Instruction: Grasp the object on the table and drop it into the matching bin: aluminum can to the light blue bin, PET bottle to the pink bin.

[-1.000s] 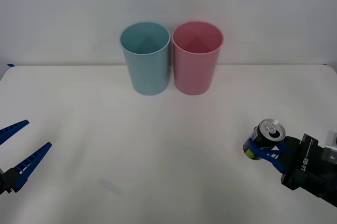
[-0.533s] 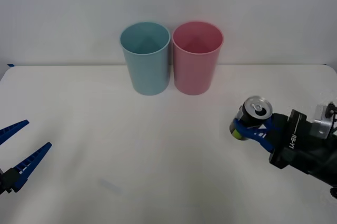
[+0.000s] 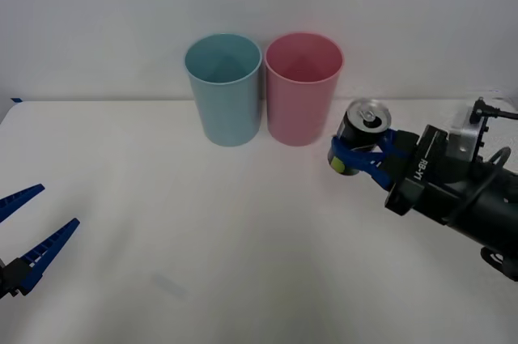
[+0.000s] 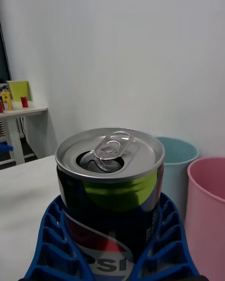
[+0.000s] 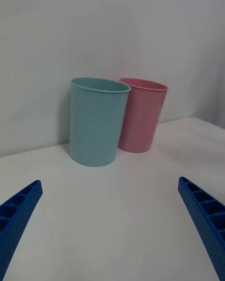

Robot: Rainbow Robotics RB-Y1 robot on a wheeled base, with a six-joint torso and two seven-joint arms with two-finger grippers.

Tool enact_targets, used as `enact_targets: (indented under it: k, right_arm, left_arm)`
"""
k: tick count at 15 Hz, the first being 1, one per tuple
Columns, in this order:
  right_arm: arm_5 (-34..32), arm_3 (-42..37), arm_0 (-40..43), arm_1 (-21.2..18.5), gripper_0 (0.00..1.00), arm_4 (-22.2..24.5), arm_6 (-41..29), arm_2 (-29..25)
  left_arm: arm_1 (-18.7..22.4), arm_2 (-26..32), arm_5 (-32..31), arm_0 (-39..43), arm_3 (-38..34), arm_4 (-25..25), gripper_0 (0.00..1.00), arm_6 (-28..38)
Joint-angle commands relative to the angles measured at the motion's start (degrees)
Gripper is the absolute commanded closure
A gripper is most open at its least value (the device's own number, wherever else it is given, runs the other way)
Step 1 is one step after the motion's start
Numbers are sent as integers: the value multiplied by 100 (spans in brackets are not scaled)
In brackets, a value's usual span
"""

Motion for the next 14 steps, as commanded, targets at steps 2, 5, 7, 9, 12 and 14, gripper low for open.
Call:
enact_targets:
  k: [2, 5, 7, 9, 12, 14]
  right_arm:
    - [610, -21, -707, -231, 100, 9, -448, 410]
    - [1392, 49, -1357, -372, 100, -79, -580, 982]
    - [1603, 392, -1894, -328, 100, -97, -632, 1298]
    - [1638, 867, -2377, -187, 100, -88, -650, 1474]
    - [2113, 1368, -3150, -100, 100, -88, -729, 1966]
    - [2315, 1930, -3722, 120, 100, -97, -791, 2274]
  left_arm:
    - [0, 0, 0, 0, 0, 0, 0, 0]
    - [0, 0, 0, 0, 0, 0, 0, 0]
    - [0, 0, 0, 0, 0, 0, 0, 0]
    - [0, 0, 0, 0, 0, 0, 0, 0]
    - [0, 0, 0, 0, 0, 0, 0, 0]
    - [0, 0, 0, 0, 0, 0, 0, 0]
